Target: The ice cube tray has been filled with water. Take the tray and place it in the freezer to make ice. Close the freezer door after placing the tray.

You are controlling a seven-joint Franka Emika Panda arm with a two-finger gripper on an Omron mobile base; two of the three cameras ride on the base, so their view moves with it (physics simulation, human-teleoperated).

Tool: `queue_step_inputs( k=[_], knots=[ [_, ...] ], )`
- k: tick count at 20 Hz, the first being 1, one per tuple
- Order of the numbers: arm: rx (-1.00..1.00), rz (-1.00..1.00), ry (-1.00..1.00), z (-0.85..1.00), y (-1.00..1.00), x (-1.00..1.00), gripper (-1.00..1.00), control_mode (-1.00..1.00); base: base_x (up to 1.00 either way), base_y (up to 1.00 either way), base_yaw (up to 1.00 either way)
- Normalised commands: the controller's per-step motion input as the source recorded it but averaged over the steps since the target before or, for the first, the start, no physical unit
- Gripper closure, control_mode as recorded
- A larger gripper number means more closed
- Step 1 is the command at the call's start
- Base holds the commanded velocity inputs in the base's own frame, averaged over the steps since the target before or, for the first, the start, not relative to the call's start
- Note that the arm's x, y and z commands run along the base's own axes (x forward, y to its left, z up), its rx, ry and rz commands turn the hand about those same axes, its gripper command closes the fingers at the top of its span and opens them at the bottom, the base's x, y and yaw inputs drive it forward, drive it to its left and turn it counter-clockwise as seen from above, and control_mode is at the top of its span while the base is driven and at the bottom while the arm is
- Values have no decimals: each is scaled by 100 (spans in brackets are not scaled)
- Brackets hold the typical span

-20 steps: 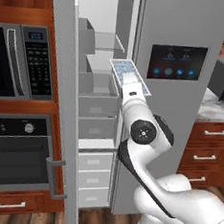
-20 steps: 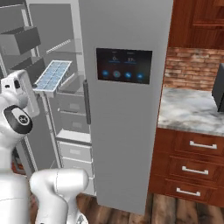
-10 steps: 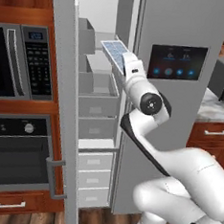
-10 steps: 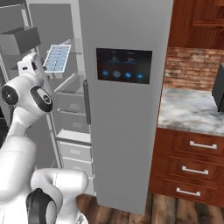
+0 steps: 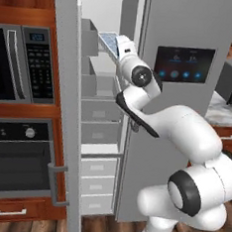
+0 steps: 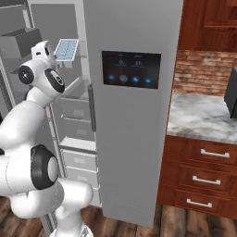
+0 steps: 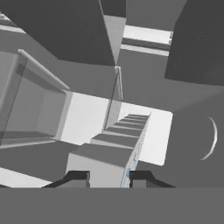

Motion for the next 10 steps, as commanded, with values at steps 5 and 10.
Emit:
queue_step_inputs(
  k=[5, 10],
  knots=[
    [-1, -4, 7, 3, 24, 84, 100, -100, 0, 0, 0],
    [-2, -9, 2, 0, 13, 96, 100, -100, 0, 0, 0]
  ],
)
